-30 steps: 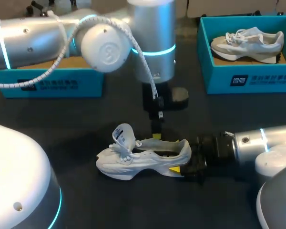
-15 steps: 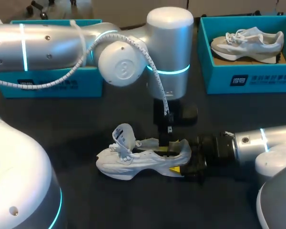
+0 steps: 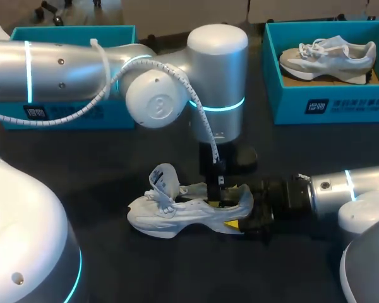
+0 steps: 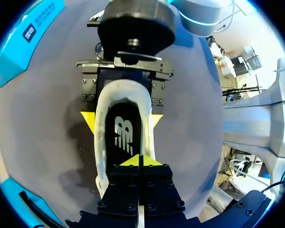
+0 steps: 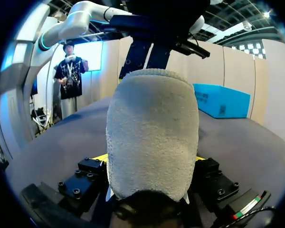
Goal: Take the shoe out of the shoebox, open the shoe tongue, remove and reinsert the insole, then place the shoe into the shoebox
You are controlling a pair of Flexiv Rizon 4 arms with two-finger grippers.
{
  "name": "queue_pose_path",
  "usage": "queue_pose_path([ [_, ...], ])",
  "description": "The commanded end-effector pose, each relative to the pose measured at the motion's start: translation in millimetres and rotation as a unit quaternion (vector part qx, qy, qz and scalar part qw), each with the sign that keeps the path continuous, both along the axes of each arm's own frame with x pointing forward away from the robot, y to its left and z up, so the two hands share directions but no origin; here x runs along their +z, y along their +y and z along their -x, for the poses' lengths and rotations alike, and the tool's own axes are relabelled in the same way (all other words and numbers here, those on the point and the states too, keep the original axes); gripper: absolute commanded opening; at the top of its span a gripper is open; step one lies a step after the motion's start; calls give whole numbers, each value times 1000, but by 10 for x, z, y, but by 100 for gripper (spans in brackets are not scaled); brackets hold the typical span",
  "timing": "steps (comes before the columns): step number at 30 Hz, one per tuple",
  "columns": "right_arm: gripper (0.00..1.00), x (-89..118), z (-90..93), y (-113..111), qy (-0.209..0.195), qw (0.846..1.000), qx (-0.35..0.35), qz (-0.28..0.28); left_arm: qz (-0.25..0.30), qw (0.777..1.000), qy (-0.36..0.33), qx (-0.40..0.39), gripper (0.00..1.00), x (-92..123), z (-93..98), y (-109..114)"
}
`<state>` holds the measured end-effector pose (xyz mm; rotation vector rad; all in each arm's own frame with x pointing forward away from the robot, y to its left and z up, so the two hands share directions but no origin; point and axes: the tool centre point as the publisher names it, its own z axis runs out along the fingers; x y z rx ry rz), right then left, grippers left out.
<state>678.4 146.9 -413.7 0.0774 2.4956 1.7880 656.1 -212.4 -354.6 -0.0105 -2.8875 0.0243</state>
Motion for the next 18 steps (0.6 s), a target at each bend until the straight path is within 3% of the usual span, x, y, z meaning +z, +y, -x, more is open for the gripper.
queue_pose_path([
  [1, 0, -8, 6, 8, 0, 1000, -1, 3, 6, 1000, 0, 4, 0, 19, -24, 64],
  [11, 0, -8, 6, 8, 0, 1000, -1, 3, 6, 1000, 0, 4, 0, 19, -24, 64],
  [18, 0, -8, 6, 8, 0, 1000, -1, 3, -3, 1000, 4, -3, 0, -197, -56, 56],
])
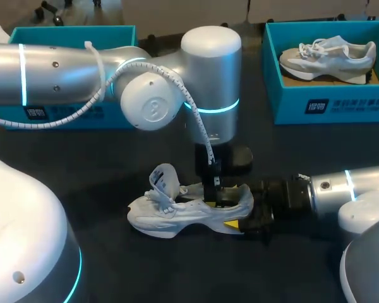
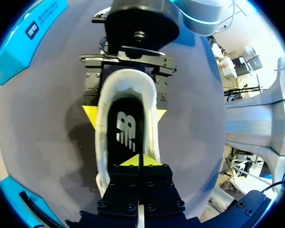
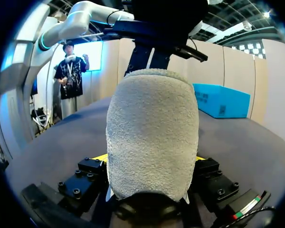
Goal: Take the shoe out of the shoebox, open the shoe tongue, remove and reinsert the insole, then place the shoe into the shoebox
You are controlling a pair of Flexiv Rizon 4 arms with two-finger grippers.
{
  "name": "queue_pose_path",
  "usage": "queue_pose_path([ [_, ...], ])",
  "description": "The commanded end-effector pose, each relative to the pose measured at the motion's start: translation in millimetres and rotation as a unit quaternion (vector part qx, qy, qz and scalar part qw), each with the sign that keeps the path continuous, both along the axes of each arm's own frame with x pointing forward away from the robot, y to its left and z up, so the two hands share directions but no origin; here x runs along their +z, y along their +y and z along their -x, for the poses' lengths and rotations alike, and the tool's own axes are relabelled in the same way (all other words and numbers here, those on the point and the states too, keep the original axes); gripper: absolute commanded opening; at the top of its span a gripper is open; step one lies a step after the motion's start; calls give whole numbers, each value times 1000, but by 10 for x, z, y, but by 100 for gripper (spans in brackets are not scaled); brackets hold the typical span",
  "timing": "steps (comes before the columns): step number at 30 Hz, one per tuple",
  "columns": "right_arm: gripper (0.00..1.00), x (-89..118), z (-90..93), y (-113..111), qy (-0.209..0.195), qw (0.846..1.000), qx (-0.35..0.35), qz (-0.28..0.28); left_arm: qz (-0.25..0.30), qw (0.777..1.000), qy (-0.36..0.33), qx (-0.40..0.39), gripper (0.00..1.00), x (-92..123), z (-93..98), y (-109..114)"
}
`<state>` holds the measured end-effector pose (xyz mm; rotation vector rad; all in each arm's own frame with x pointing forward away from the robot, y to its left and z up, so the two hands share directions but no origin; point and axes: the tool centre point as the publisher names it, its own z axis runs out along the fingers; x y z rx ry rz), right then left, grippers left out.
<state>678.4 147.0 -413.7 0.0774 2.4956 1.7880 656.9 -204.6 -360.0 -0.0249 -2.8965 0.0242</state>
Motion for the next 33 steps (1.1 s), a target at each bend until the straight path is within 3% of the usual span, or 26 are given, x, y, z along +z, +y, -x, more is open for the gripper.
queue_pose_path([
  [1, 0, -8, 6, 8, 0, 1000, -1, 3, -4, 1000, 9, 2, 0, -164, -54, -22],
  [11, 0, -8, 6, 8, 0, 1000, -1, 3, -19, 999, 33, -5, 0, -372, -4, 58],
  [33, 0, -8, 6, 8, 0, 1000, -1, 3, -11, 1000, 0, -22, 0, -434, 177, 230],
])
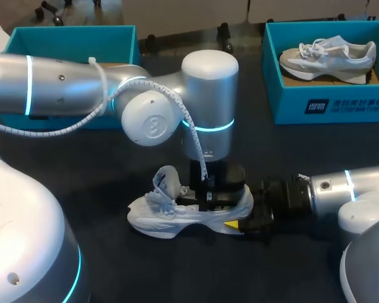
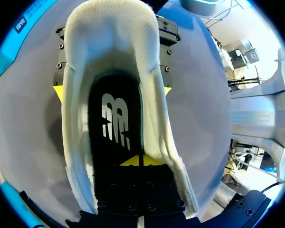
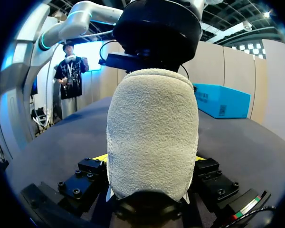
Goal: Take the shoe out of the shoebox, open the shoe tongue, remove and reinsert the insole, then place the shoe into the shoebox
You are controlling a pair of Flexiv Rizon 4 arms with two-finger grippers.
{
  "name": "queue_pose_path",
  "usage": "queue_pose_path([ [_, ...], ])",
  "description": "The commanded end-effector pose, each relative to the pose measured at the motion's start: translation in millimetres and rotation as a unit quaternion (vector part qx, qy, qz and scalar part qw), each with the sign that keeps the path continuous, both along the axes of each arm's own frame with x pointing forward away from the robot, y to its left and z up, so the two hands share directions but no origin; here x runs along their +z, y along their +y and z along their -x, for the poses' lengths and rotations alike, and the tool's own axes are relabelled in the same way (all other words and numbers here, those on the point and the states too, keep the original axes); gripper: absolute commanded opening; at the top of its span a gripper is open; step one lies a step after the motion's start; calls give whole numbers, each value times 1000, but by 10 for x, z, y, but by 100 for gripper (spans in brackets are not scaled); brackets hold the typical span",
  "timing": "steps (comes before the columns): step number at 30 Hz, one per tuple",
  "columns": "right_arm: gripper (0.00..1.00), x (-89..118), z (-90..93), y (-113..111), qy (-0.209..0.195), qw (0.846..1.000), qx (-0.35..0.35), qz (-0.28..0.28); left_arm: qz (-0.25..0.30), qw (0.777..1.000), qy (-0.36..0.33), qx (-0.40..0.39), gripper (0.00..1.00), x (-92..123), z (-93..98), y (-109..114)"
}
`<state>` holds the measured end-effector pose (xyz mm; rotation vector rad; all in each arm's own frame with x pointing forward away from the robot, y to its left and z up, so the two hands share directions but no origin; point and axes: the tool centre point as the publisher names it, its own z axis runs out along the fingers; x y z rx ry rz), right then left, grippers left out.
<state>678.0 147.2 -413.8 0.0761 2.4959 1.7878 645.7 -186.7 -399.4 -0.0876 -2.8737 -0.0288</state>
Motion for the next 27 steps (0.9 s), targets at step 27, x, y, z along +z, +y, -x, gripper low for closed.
queue_pose_path([
  [27, 0, -7, 2, 5, 0, 1000, -1, 3, 9, 992, -123, 25, 27, -273, -172, -65],
])
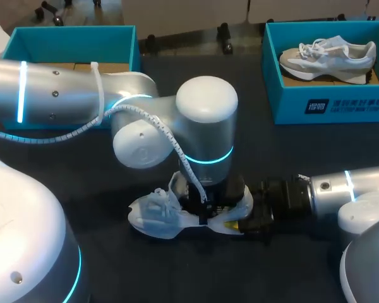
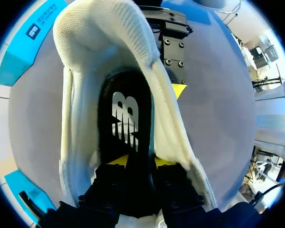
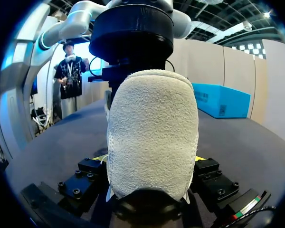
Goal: Take the shoe out of the shoebox, open the shoe tongue, remove and reinsert the insole, then place the shoe into the shoebox
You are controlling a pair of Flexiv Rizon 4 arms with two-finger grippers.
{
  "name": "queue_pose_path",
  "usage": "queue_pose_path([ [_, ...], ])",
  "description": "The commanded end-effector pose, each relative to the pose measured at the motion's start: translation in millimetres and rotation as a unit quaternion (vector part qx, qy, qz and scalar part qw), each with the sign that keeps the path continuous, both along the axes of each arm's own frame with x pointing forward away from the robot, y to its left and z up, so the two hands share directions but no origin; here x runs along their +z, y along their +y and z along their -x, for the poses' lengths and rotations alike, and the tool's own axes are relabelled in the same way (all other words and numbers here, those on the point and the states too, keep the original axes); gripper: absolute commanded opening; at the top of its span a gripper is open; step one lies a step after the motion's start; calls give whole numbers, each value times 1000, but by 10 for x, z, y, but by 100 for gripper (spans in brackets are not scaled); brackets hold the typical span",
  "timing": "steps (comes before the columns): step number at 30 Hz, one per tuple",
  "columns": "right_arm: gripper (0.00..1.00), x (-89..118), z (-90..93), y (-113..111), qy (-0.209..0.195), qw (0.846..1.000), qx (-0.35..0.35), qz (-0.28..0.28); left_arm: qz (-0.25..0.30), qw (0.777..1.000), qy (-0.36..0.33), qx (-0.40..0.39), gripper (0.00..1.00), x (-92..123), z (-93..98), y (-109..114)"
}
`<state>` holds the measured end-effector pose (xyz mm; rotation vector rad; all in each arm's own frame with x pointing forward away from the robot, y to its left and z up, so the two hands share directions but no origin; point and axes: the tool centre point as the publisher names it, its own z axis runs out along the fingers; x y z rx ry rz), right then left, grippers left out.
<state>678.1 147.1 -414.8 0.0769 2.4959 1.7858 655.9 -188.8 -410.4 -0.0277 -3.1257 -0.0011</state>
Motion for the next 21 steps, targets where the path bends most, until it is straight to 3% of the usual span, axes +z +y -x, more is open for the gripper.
queue_pose_path([
  [1, 0, 3, 2, 6, 1, 1000, -1, 2, -1, 1000, 0, 6, 27, -158, -82, -41],
  [21, 0, 3, 2, 6, 1, 1000, -1, 2, -19, 999, 11, 28, 19, -134, -303, -33],
])
